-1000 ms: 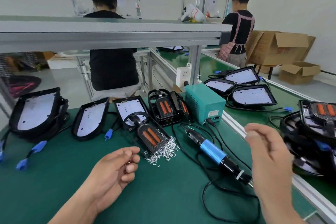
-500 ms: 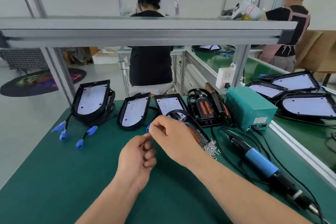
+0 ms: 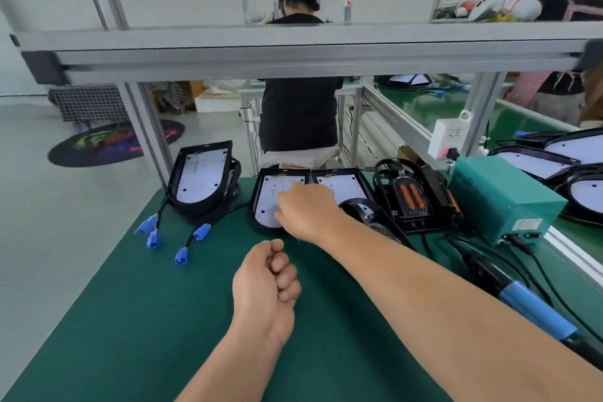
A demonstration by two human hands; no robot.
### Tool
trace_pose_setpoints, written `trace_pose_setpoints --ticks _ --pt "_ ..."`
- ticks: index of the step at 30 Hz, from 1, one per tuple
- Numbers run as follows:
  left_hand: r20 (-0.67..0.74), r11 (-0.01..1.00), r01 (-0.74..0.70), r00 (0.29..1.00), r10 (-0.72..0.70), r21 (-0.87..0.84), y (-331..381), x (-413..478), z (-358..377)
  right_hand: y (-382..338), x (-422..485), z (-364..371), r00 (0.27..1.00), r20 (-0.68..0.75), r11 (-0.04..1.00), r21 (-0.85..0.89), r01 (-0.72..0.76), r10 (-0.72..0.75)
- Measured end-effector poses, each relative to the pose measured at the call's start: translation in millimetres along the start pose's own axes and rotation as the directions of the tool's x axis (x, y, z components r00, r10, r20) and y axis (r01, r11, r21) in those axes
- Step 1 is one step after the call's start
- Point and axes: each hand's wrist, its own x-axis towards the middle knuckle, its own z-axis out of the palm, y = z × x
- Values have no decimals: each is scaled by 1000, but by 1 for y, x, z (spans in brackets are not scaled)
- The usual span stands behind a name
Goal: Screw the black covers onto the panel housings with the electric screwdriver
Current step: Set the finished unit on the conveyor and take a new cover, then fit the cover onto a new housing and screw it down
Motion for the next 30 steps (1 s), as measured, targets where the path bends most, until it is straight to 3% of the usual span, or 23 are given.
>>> trace_pose_setpoints --ticks 7,13,16,21,25,30 --pt "-65 998 -69 996 69 5 2 3 -2 -7 -17 4 998 -46 995 82 56 -52" --pt "-185 940 -315 924 335 132 21 13 -7 -12 -60 -5 978 -105 973 122 195 -183" --pt "-250 892 -385 863 439 237 38 23 -19 -8 -92 -5 977 -106 956 211 203 -184" --pt "-205 787 -402 817 539 468 52 33 -38 -1 -146 -9 983 -40 937 297 182 -178" --pt "-71 643 -267 891 449 718 53 37 -39 -5 -184 -20 976 -53 920 328 215 -209" --pt "222 259 -274 952 212 926 47 24 -32 -7 -225 -29 972 -78 902 362 235 -222"
